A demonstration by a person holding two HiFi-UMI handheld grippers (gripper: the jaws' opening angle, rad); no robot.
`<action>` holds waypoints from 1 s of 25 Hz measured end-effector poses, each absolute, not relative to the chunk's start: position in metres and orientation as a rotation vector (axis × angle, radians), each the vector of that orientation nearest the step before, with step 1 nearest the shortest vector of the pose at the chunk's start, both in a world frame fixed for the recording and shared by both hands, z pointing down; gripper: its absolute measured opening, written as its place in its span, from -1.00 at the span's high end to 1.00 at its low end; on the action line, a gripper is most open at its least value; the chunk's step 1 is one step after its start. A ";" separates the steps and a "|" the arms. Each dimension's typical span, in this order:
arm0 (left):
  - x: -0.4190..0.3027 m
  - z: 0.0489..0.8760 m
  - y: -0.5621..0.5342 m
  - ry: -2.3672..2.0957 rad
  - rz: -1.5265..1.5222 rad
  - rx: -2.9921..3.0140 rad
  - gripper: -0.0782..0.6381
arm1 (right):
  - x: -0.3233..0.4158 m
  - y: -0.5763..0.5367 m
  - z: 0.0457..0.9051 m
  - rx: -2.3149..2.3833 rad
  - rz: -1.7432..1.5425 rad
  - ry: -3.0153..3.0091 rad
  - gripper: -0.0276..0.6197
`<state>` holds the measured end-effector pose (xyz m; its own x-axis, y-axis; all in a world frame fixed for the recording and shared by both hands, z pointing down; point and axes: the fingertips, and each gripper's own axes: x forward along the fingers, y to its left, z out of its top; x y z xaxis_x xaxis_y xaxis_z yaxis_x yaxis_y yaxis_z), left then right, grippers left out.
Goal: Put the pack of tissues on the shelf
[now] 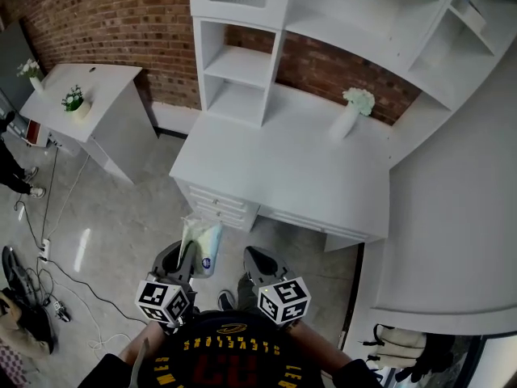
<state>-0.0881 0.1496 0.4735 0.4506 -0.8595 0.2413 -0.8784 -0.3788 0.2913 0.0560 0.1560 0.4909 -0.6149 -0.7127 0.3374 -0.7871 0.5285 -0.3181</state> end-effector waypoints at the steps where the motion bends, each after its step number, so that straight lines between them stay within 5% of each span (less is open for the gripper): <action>1: -0.089 0.473 0.145 -1.479 0.070 2.329 0.67 | 0.056 0.150 0.490 1.281 0.666 -2.604 0.92; 25: -0.039 0.457 -0.024 -1.606 0.072 2.289 0.67 | 0.097 -0.039 0.476 1.150 0.648 -2.692 0.92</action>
